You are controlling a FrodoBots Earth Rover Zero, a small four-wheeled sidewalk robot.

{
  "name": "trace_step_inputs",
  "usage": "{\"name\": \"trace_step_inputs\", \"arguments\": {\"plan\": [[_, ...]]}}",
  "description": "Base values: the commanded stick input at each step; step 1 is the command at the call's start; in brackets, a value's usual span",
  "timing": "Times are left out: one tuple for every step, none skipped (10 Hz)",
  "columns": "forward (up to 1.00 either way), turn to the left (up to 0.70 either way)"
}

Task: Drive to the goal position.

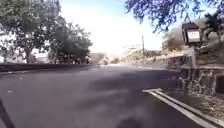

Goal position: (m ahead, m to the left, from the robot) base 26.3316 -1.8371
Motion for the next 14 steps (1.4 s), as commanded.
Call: {"name": "trace_step_inputs", "arguments": {"plan": [[0.5, 0.0], [0.5, 0.0], [0.5, 0.0], [0.5, 0.0], [0.5, 0.0], [0.5, 0.0], [0.5, 0.0], [0.5, 0.0], [0.5, 0.0], [0.5, 0.0], [0.5, 0.0], [0.5, 0.0], [0.5, 0.0], [0.5, 0.0]]}}
